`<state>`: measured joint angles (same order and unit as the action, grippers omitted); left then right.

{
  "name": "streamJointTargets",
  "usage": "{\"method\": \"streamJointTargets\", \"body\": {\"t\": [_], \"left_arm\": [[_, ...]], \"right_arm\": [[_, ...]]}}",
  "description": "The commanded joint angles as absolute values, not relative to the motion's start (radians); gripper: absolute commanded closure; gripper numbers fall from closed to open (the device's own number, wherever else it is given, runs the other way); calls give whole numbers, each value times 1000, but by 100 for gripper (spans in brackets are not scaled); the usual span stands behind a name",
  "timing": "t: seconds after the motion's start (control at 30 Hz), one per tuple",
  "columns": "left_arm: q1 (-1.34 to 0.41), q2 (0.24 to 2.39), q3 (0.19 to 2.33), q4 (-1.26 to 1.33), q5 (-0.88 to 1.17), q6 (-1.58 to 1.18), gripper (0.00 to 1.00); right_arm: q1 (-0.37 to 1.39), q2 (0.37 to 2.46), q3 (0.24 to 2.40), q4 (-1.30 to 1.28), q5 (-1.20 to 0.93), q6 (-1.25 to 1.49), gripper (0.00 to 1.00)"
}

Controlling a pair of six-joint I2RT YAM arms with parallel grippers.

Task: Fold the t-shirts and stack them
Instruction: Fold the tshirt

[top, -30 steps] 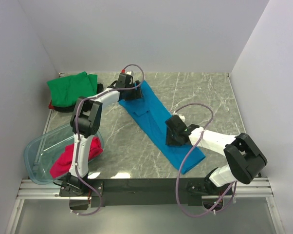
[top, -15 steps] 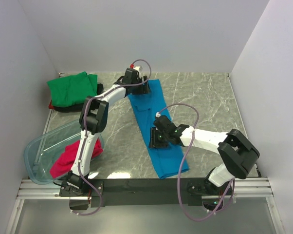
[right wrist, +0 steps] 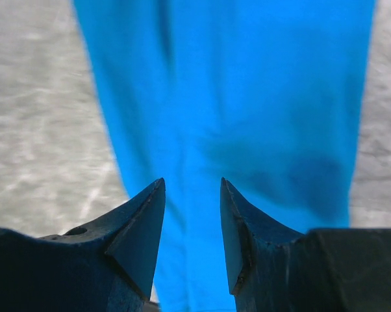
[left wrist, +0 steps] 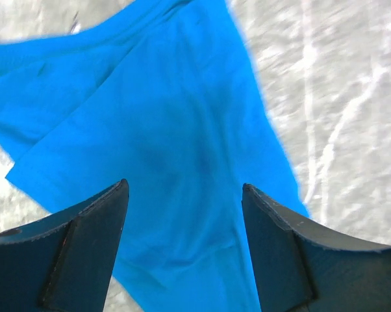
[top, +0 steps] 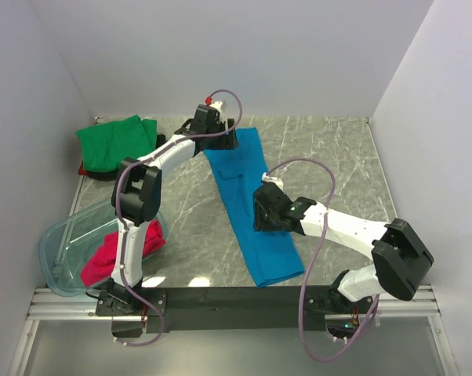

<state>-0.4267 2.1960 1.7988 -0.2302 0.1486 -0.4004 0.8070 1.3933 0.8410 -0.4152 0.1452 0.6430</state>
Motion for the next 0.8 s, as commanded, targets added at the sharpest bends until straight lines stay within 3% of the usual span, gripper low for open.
{"method": "streamJointTargets", "body": {"t": [0.0,0.77], "left_arm": [[-429,2195,1750,-293,101,-373,24],[-407,2508,2052,-405,195,-393,24]], "right_arm": [[801,1405,807,-446,221,655,53],[816,1603,807,-291,24,683,53]]}}
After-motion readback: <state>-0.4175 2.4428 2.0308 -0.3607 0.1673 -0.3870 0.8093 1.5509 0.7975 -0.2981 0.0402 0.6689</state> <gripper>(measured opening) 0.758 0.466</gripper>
